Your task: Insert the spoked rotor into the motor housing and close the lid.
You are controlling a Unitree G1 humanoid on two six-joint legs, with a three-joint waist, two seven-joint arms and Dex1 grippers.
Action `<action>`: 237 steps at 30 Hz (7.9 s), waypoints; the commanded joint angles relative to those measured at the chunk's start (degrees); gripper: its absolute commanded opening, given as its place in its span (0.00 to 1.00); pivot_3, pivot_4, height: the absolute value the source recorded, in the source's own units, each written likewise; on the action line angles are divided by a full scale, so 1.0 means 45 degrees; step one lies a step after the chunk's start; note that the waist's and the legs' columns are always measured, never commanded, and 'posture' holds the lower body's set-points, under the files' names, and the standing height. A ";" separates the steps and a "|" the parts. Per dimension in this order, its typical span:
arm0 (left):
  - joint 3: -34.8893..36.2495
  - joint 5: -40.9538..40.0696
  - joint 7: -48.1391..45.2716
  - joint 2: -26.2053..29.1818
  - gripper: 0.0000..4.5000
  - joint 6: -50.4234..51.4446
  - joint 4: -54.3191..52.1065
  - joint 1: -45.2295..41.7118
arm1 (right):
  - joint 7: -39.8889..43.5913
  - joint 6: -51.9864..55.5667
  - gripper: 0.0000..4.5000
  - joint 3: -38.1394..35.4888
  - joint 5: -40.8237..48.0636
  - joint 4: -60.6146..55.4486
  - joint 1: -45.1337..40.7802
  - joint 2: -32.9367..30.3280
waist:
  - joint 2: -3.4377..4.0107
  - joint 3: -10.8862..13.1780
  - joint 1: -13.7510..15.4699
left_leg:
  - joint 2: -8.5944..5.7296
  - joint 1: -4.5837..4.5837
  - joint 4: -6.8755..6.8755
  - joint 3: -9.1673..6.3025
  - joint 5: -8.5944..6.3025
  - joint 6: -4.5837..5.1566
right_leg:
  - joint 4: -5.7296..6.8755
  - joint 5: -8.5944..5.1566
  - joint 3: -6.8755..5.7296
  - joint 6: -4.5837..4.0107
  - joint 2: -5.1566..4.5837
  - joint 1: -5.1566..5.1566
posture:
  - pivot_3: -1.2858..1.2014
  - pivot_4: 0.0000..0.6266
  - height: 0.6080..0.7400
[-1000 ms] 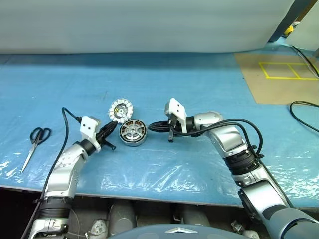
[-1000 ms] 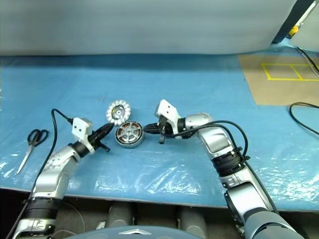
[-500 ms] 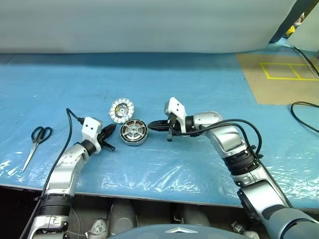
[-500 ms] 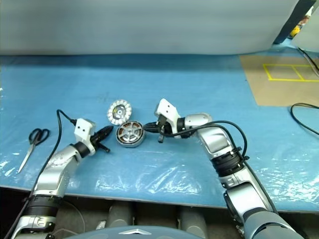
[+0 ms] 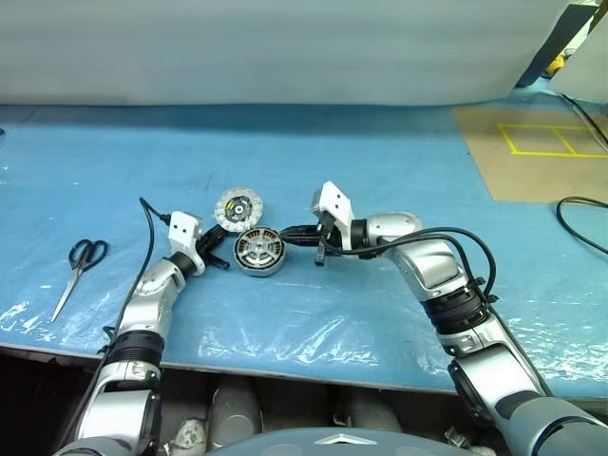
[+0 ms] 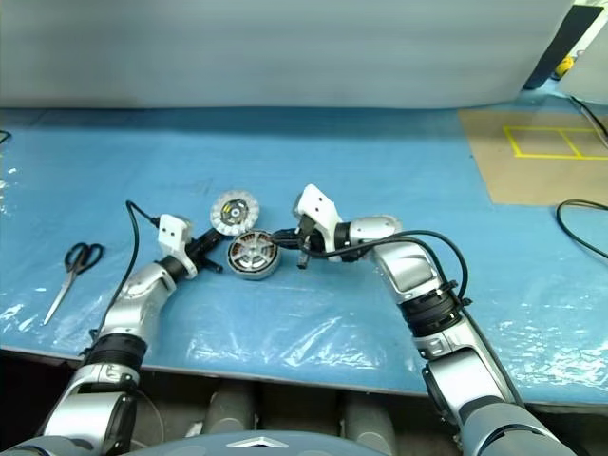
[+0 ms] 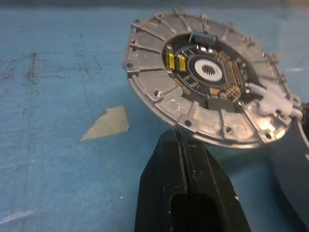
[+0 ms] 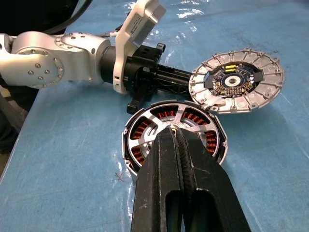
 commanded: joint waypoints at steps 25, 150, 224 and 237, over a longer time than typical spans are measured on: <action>0.1136 -0.2629 -0.4940 -0.0832 0.00 0.4301 0.1987 -0.2433 | -0.0683 -0.0345 0.01 -0.0610 0.0479 -0.0361 -0.0283 0.0207 | -0.0018 0.0012 0.0256 | -0.0006 -0.0066 -0.0181 -0.0008 0.0008 0.0005 | -0.0220 0.0057 -0.0050 0.0090 0.0009 -0.0009 | 0.52 0.24 1.00; 0.0181 -0.2028 0.1069 0.0544 0.00 0.2133 -1.2563 0.8399 | -0.2425 -0.1139 0.66 0.1976 -0.3204 0.3921 -0.1206 0.3402 | -0.0030 0.0018 -0.0400 | 0.0111 -0.0101 -0.0050 0.0004 0.0007 0.0007 | -0.0166 0.0048 -0.0061 0.0008 0.0098 -0.0050 | 0.52 0.24 1.00; -0.0535 -0.1605 0.0840 0.0583 0.00 0.1948 -1.1280 0.6535 | -0.3438 -0.3985 0.66 0.2017 -0.4229 0.8531 -0.0491 0.3450 | 0.0064 -0.0196 -0.0433 | -0.0014 0.0185 -0.0272 0.0005 -0.0027 0.0058 | -0.0237 -0.0019 0.0074 0.0125 0.0068 0.0123 | 0.52 0.24 1.00; -0.0048 -0.1683 0.0737 0.0662 0.00 0.1624 -1.0927 0.6747 | -0.3453 -0.3870 0.66 0.2373 -0.4532 0.9173 -0.0735 0.3330 | 0.0118 -0.0245 -0.0441 | -0.0031 0.0207 -0.0411 0.0018 -0.0028 0.0059 | -0.0268 -0.0022 0.0089 0.0130 0.0062 0.0110 | 0.52 0.24 1.00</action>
